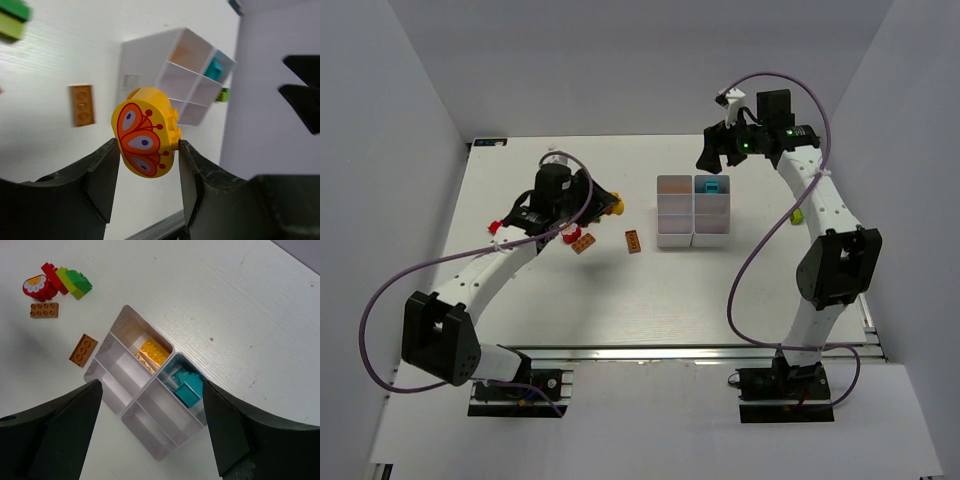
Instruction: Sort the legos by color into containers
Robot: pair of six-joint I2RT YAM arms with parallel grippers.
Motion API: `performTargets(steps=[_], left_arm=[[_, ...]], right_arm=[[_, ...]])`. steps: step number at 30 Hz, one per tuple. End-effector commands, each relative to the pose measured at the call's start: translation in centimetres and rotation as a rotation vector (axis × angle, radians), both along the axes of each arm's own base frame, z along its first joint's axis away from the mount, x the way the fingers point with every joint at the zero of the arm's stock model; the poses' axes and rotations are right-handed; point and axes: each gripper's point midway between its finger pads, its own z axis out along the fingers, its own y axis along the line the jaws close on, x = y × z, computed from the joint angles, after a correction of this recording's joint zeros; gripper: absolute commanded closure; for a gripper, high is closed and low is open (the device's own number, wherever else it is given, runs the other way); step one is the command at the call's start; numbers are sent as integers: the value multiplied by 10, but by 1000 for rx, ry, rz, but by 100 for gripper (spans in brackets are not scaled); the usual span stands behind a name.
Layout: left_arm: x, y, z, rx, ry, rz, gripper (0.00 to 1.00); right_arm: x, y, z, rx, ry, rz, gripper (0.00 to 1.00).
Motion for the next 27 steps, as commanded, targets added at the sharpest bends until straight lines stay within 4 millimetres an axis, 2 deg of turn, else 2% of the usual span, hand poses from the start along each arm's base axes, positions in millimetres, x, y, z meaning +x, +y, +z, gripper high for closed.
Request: performTargets(steps=[1, 2, 3, 5, 6, 8, 9, 11, 12, 13, 14, 15, 16, 17, 22, 26, 27], left_arm=[[10, -35, 54, -132, -153, -72, 100], [13, -45, 64, -142, -187, -87, 100], [17, -51, 56, -135, -179, -93, 100], [24, -69, 66, -129, -233, -111, 100], [32, -77, 54, -101, -221, -115, 100], [39, -89, 43, -29, -227, -120, 100], [50, -99, 41, -7, -231, -122, 100], [60, -103, 34, 90, -256, -90, 100], [66, -108, 44, 106, -284, -83, 100], [72, -112, 31, 152, -276, -82, 100], [71, -118, 26, 201, -288, -99, 100], [77, -114, 24, 243, -298, -68, 100], [82, -117, 31, 260, -317, -55, 100], [85, -118, 22, 309, -313, -56, 100], [97, -125, 33, 430, -397, -4, 100], [102, -134, 16, 495, -398, -7, 100], [104, -137, 6, 508, -384, -15, 100]], right_arm=[[-2, -6, 30, 1, -99, -19, 14], [-1, -7, 32, -2, -106, -22, 14], [-1, -10, 33, -2, -109, -27, 14], [-1, -12, 36, -1, -118, -34, 14], [-1, -14, 37, -1, -119, -38, 14], [-1, -17, 39, 0, -122, -43, 14], [-1, -20, 39, 0, -124, -49, 14], [-2, -22, 40, 0, -125, -54, 14], [-2, -25, 40, -1, -125, -60, 14], [-3, -27, 41, 0, -126, -64, 13], [-4, -28, 41, 1, -127, -66, 13], [-3, -31, 40, 1, -125, -74, 13], [-3, -33, 41, 3, -123, -77, 13], [-4, -33, 40, 5, -122, -78, 13], [-2, -40, 40, 6, -122, -90, 13], [1, -40, 41, 8, -125, -91, 13], [1, -41, 41, 7, -123, -93, 13]])
